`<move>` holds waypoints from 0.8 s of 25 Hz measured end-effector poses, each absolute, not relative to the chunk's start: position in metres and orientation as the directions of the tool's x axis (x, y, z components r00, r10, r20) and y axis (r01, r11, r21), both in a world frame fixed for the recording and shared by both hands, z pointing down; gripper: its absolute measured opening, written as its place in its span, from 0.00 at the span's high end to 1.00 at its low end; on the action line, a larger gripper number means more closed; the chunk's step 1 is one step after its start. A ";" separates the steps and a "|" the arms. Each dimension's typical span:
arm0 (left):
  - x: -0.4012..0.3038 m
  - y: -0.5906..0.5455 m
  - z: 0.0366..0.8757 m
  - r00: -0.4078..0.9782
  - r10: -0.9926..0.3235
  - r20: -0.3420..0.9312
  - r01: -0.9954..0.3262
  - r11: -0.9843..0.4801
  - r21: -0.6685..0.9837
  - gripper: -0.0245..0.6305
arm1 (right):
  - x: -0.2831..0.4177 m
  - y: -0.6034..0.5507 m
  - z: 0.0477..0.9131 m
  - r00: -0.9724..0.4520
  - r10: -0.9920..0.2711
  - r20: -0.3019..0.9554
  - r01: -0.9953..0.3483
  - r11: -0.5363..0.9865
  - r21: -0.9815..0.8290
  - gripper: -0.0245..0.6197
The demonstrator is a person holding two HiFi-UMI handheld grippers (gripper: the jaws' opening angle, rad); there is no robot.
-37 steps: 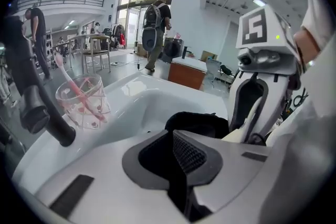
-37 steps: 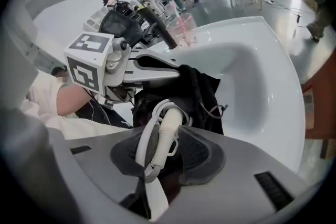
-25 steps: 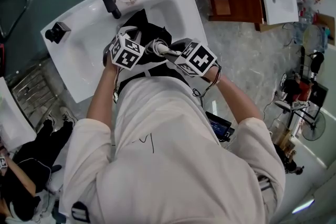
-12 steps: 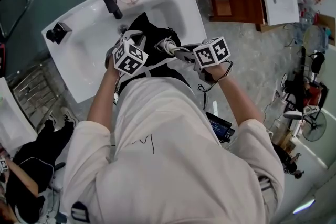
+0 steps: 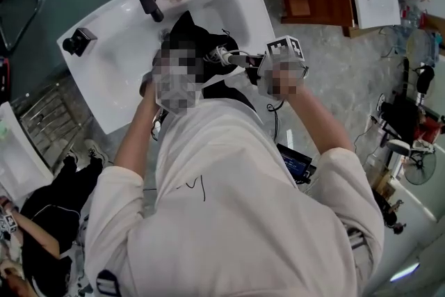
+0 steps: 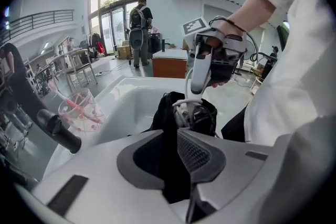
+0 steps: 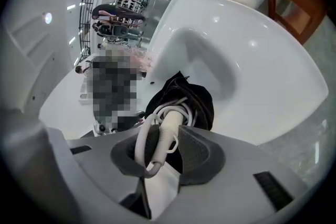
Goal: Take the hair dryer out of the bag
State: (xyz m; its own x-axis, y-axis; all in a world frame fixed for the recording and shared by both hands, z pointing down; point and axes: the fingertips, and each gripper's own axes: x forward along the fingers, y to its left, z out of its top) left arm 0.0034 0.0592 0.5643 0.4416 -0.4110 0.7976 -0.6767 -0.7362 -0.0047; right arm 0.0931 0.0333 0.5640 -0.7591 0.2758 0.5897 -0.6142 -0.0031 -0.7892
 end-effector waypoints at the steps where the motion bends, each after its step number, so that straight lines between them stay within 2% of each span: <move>1: 0.003 0.061 0.563 0.441 -0.412 0.797 -0.682 -0.731 -0.001 0.82 | 0.093 0.031 0.562 -0.759 0.275 0.590 -0.615 -0.004 -0.789 0.79; 6: -0.020 0.062 0.582 0.331 -0.434 0.838 -0.731 -0.680 -0.063 0.84 | 0.099 0.028 0.541 -0.720 0.292 0.630 -0.630 0.107 -0.769 0.79; 14: -0.036 0.049 0.581 0.283 -0.485 0.827 -0.766 -0.634 -0.110 0.84 | 0.122 0.022 0.512 -0.729 0.306 0.612 -0.625 0.066 -0.778 0.79; 20: -0.046 0.038 0.575 0.272 -0.506 0.818 -0.786 -0.608 -0.115 0.85 | 0.126 0.017 0.512 -0.764 0.259 0.590 -0.607 0.018 -0.794 0.79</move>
State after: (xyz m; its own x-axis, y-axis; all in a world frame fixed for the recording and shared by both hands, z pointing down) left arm -0.0460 0.0380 0.5752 0.2721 -0.5060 0.8185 -0.7856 -0.6080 -0.1147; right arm 0.1263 0.0173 0.5120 -0.7643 0.2593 0.5904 -0.6075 0.0175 -0.7941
